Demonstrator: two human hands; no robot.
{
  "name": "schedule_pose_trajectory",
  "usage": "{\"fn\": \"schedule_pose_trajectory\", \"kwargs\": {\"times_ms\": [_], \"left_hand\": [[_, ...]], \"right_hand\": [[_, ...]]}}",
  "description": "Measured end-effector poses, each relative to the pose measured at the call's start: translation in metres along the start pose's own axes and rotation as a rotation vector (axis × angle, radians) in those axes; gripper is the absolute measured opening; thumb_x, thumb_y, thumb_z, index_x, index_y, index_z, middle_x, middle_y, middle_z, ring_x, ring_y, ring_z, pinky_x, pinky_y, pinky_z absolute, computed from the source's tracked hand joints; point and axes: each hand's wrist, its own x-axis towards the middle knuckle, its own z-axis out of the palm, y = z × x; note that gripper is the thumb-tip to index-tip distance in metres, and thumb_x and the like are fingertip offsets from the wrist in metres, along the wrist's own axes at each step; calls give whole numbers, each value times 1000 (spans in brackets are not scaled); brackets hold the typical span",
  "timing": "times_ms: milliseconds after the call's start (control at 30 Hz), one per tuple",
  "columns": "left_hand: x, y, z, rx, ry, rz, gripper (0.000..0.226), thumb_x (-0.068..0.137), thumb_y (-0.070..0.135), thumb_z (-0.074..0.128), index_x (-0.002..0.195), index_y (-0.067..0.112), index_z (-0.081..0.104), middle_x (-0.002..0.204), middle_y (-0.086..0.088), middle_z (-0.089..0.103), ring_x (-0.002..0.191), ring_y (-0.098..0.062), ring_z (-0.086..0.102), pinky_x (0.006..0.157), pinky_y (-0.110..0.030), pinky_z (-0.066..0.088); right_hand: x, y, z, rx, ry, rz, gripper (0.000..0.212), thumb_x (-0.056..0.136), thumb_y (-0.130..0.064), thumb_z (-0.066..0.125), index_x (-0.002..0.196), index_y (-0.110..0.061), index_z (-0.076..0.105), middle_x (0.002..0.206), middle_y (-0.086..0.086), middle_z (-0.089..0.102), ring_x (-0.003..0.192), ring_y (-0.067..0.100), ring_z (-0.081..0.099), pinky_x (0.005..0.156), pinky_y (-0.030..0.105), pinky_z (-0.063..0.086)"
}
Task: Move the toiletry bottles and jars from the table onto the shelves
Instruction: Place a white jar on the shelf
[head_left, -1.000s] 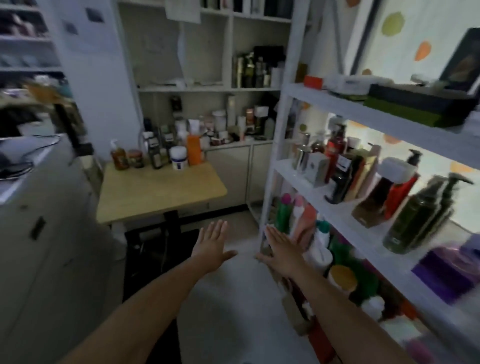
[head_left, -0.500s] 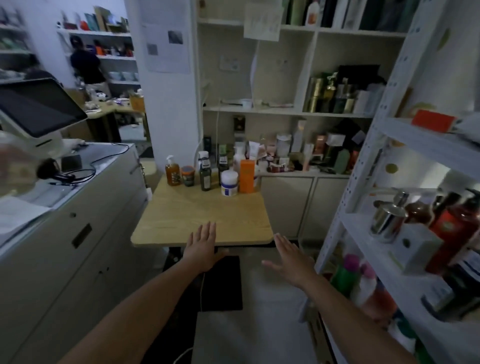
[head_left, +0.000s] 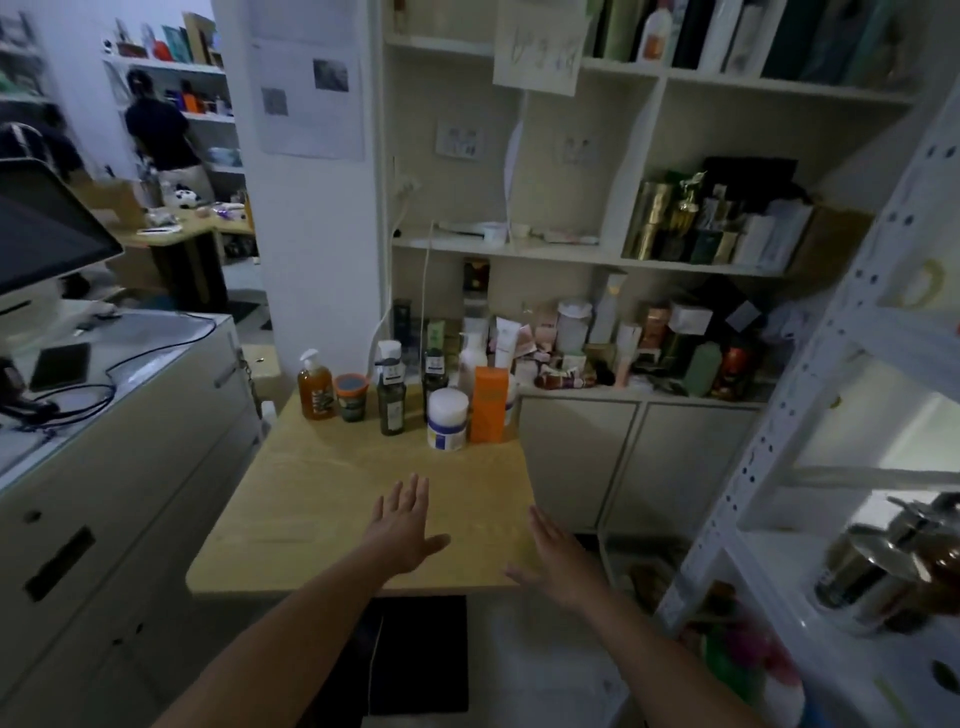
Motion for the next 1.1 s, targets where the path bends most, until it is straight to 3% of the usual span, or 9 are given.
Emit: {"fn": "schedule_pose_trajectory", "kwargs": {"times_ms": [167, 367, 667, 967, 1100], "left_hand": [[86, -14, -38, 4, 50, 30, 93, 91, 59, 43, 150, 15, -14, 158, -6, -17, 146, -27, -10, 118, -46, 1], [164, -40, -76, -34, 118, 47, 90, 92, 49, 49, 151, 15, -10, 158, -7, -16, 146, -27, -13, 118, -45, 1], [227, -72, -44, -31, -8, 0, 94, 91, 45, 55, 150, 14, -11, 158, -7, -15, 146, -26, -11, 118, -43, 3], [308, -86, -33, -82, -175, -28, 99, 89, 42, 59, 149, 13, -13, 159, -7, -14, 146, -25, -10, 120, -42, 7], [341, -85, -24, -205, -275, 8, 102, 86, 26, 66, 150, 12, -12, 159, -10, -5, 146, -27, 6, 117, -37, 20]], "right_hand": [[93, -6, -36, -37, -16, 6, 99, 83, -71, 42, 150, -18, -8, 159, -2, -8, 146, 20, 5, 118, 37, 16], [178, -24, -54, 91, 22, 9, 98, 82, -71, 44, 150, -24, -9, 159, -6, -8, 146, 18, 7, 116, 37, 21], [264, -31, -23, 235, -174, 55, 95, 86, -61, 49, 150, -22, -10, 159, -5, -7, 145, 18, 11, 112, 33, 24], [354, -27, 10, 439, -205, -40, 104, 81, -60, 57, 148, -21, -13, 159, -2, -9, 146, 20, 6, 117, 35, 21], [385, -20, 27, 561, -179, -42, 108, 82, -41, 68, 146, -21, -17, 158, -3, -7, 146, 20, 6, 117, 38, 21]]}}
